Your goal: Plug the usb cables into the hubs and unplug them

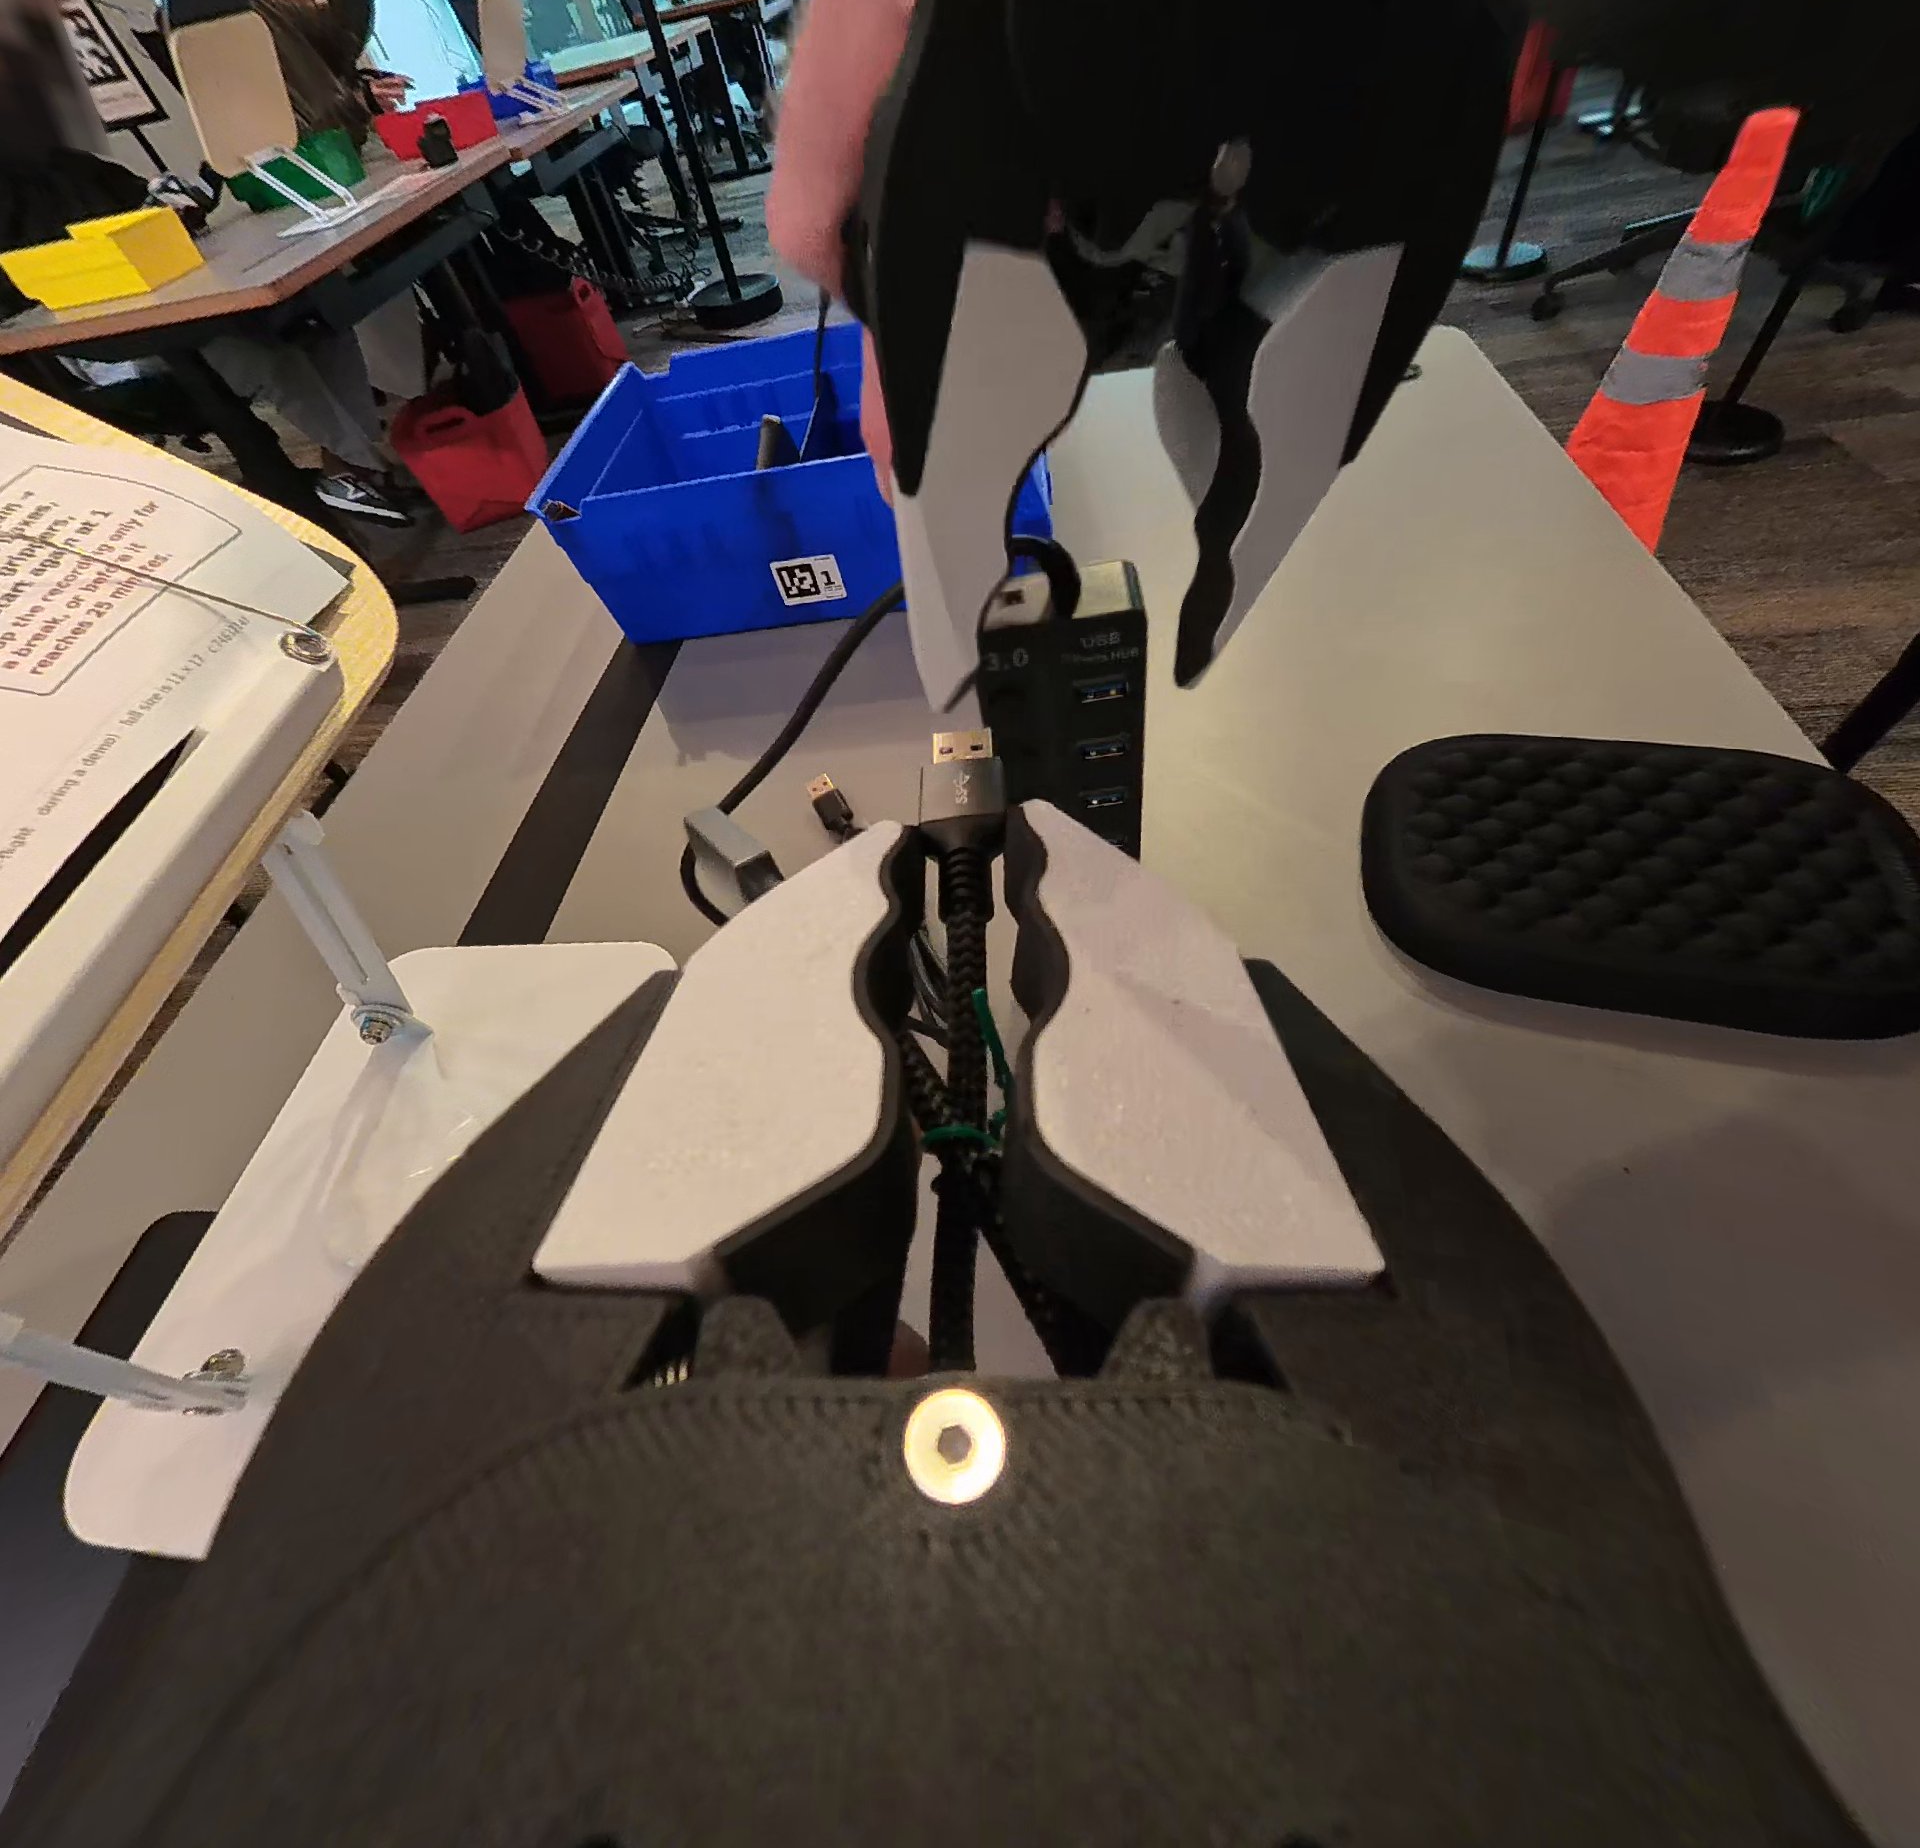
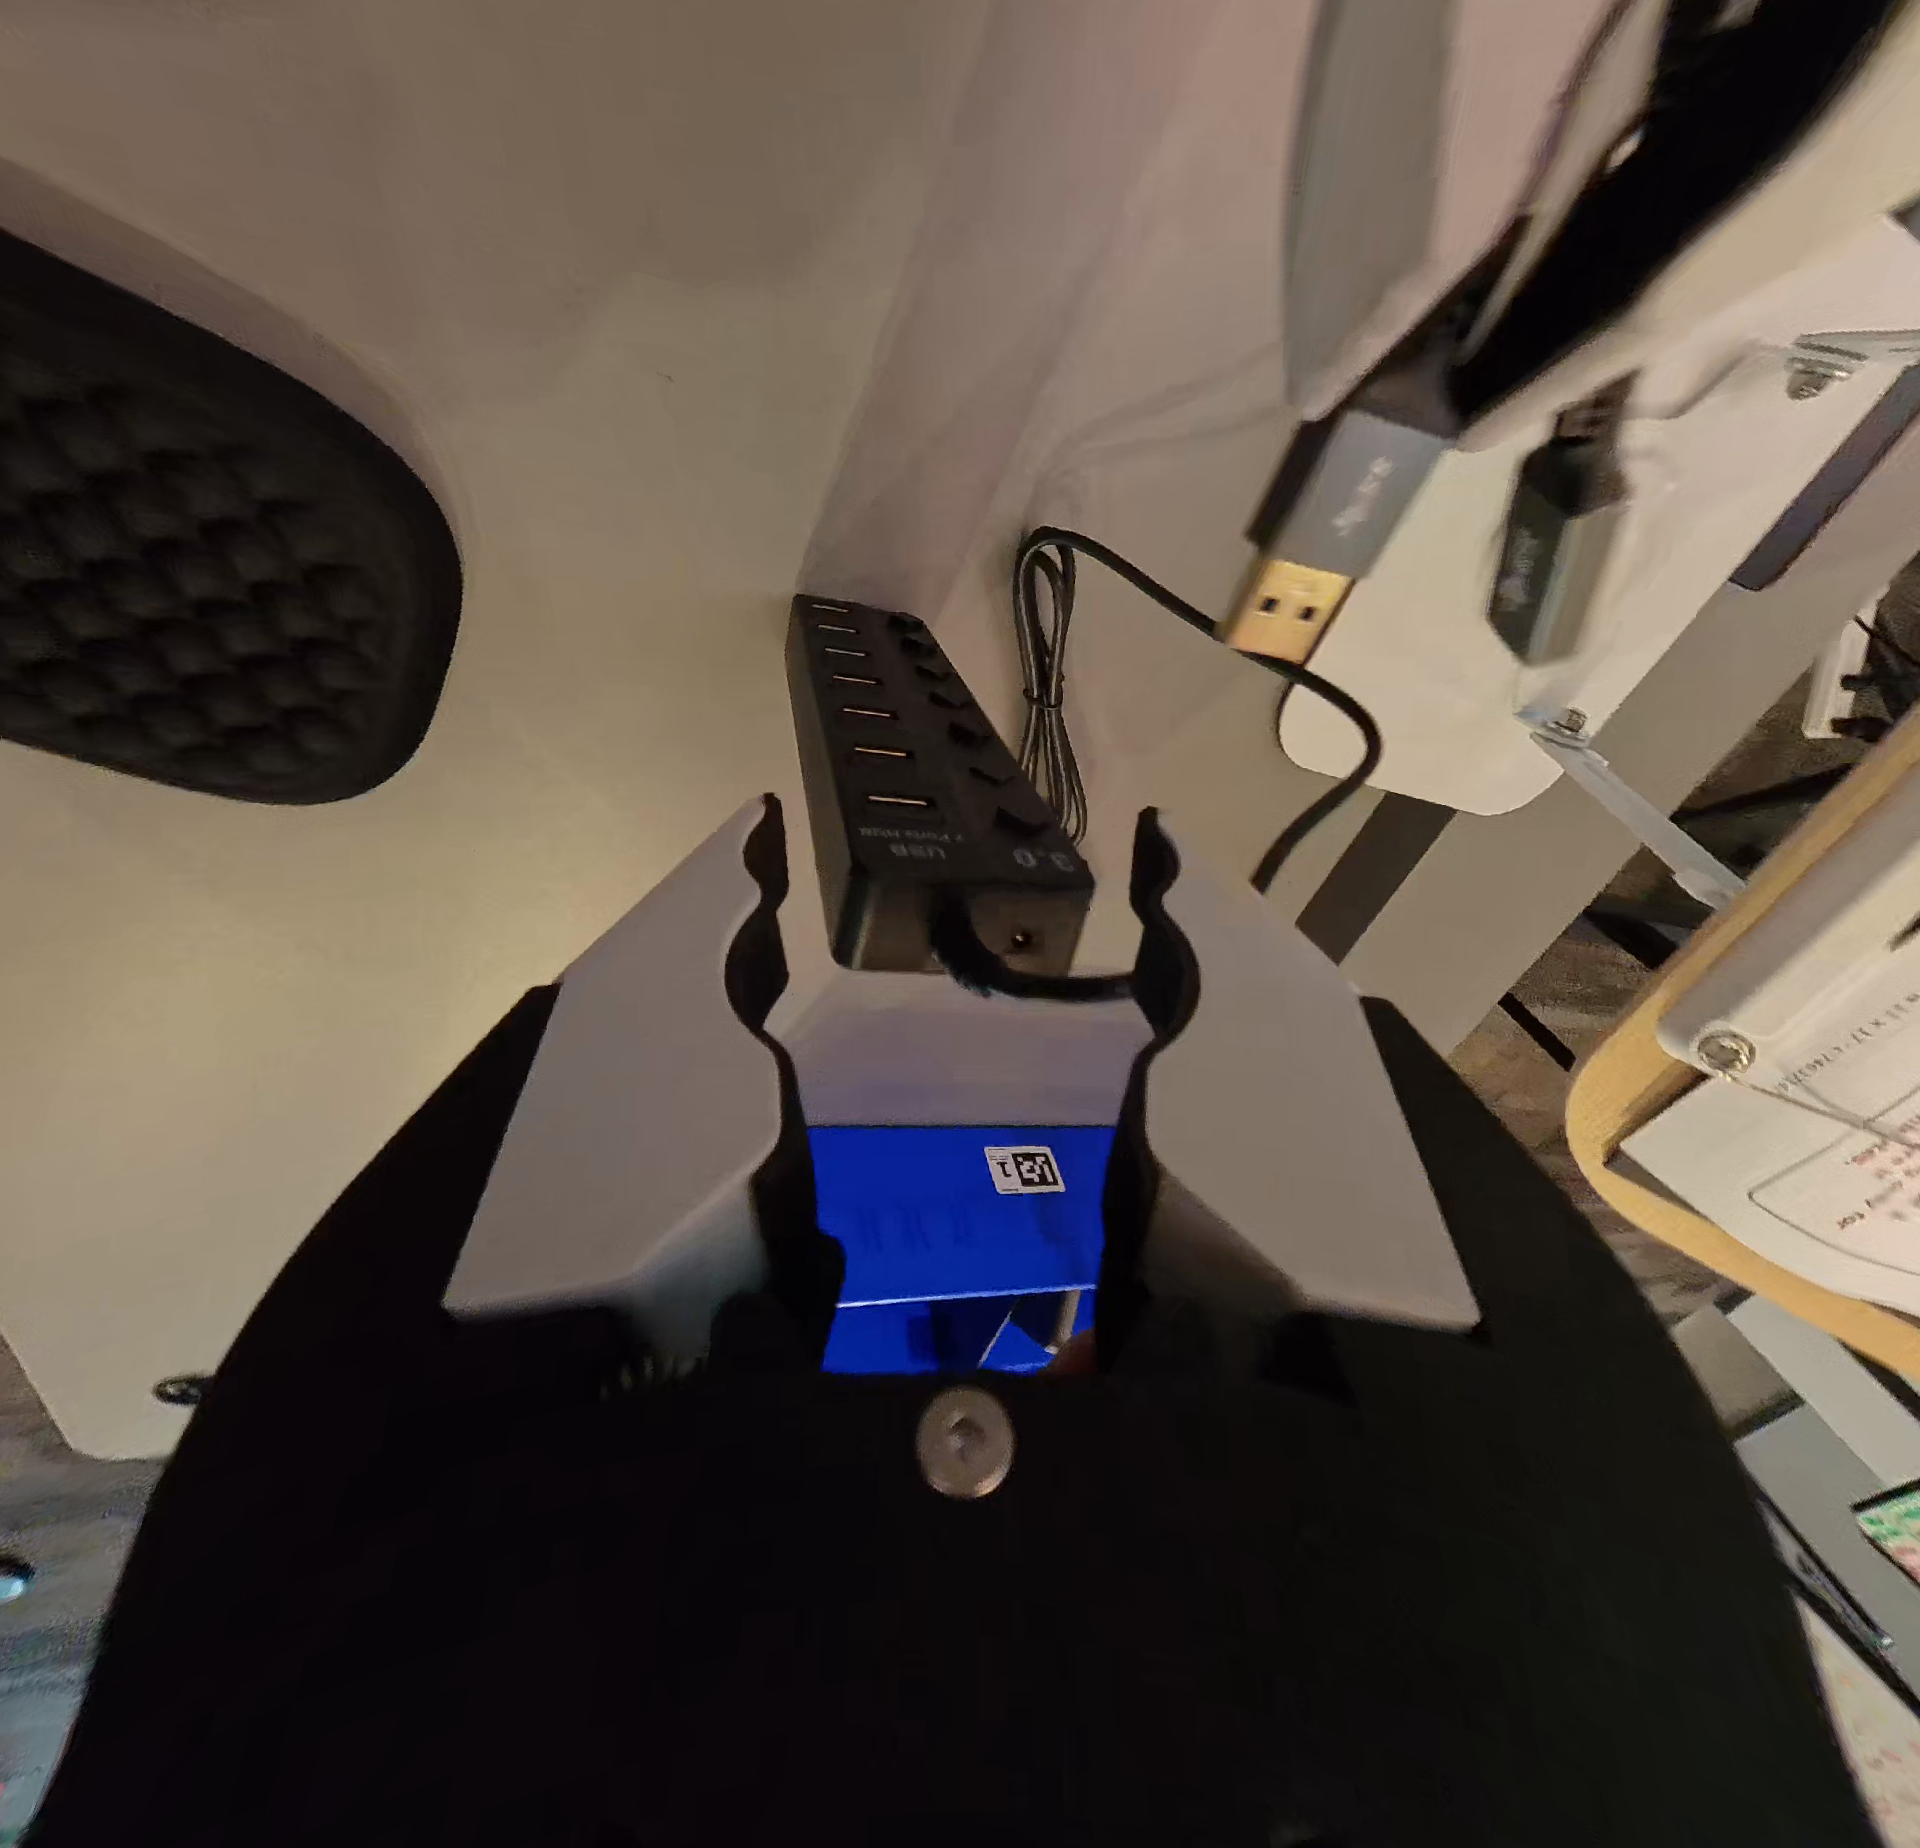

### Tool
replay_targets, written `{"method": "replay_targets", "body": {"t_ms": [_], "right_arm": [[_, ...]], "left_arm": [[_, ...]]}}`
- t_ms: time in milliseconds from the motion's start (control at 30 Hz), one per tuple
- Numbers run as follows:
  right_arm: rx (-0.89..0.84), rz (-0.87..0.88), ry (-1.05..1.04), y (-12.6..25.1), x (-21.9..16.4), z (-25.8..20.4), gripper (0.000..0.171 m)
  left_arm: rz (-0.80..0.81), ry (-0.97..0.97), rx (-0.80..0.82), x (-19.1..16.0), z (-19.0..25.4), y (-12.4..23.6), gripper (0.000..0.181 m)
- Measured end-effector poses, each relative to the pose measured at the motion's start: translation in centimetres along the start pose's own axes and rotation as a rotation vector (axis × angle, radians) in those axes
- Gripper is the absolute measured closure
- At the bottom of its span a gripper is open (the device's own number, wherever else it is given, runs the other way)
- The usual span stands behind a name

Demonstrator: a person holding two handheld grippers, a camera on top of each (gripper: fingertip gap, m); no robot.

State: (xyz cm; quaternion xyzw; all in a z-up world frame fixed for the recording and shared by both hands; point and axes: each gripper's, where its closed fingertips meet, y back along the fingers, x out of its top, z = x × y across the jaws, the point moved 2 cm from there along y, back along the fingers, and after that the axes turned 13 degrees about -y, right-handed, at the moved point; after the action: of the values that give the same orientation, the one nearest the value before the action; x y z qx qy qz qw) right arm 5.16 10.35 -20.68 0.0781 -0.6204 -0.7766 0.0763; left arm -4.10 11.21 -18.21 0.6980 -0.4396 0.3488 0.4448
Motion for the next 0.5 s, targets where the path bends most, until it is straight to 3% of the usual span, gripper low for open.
{"method": "replay_targets", "body": {"t_ms": [167,300,400,500], "right_arm": [[-0.088,0.13,-0.087,3.0,0.6,-0.1,0.101],[-0.17,0.29,-0.22,6.2,-0.1,0.1,0.087],[-0.081,0.234,-0.323,3.8,-2.0,-0.1,0.073],[-0.029,0.127,-0.302,0.4,-3.2,0.1,0.07]], "left_arm": [[-0.002,0.019,-0.036,-0.5,0.8,-1.4,0.167],[-0.012,0.028,-0.073,-0.8,2.0,-3.3,0.167],[-0.018,0.024,-0.093,-0.7,2.9,-4.4,0.168],[-0.026,0.015,-0.096,-0.6,3.4,-5.1,0.168]]}}
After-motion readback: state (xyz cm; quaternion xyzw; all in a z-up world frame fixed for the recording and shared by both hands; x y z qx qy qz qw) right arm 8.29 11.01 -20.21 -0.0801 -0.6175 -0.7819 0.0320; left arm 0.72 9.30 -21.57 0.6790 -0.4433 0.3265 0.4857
